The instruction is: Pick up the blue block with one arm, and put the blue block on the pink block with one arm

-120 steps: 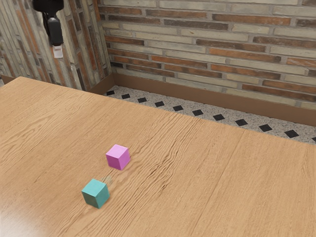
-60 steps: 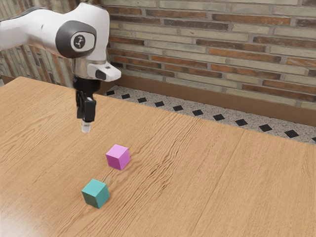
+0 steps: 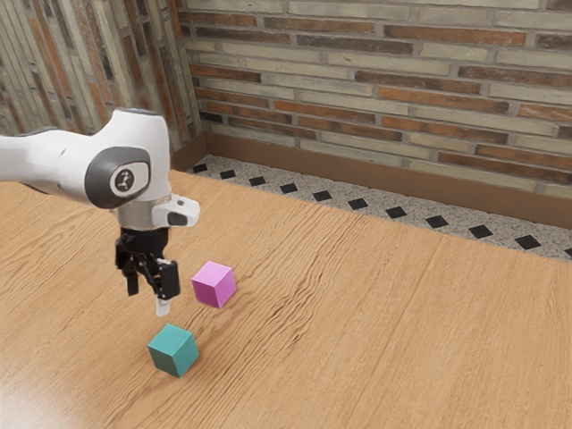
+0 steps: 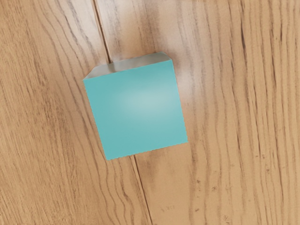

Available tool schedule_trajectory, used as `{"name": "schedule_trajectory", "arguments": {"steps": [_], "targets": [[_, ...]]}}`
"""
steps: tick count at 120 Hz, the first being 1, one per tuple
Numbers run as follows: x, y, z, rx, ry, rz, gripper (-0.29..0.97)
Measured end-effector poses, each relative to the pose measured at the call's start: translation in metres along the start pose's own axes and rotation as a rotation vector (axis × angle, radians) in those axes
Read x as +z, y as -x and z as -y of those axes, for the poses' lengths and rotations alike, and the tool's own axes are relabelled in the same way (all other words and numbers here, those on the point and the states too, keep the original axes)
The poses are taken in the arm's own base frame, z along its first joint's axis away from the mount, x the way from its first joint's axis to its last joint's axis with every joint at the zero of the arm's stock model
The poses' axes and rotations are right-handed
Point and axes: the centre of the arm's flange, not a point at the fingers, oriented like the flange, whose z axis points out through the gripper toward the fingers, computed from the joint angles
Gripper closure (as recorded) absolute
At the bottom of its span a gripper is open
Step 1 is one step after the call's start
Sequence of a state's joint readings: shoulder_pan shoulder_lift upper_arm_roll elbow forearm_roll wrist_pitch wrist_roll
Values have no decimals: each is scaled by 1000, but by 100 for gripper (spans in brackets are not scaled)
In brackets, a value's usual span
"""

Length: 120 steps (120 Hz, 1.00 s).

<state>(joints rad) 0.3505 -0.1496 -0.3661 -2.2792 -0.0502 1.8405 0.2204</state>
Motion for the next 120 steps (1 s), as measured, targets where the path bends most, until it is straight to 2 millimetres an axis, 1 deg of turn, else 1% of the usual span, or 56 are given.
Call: {"name": "schedule_trajectory", "arguments": {"steps": [8, 20, 30, 37, 52, 66, 79, 90, 106, 120], "targets": [[5, -2, 5, -41, 4, -5, 0], [21, -13, 6, -76, 18, 9, 0], [28, -15, 7, -106, 20, 11, 0], [33, -13, 8, -128, 19, 15, 0], [36, -8, 14, -176, 17, 14, 0], [46, -3, 12, -202, 15, 31, 0], [47, 1, 12, -221, 3, 32, 0], [49, 2, 20, -248, 2, 35, 0], [64, -5, 30, -266, 7, 67, 0], [69, -16, 28, -262, 3, 69, 0]]}}
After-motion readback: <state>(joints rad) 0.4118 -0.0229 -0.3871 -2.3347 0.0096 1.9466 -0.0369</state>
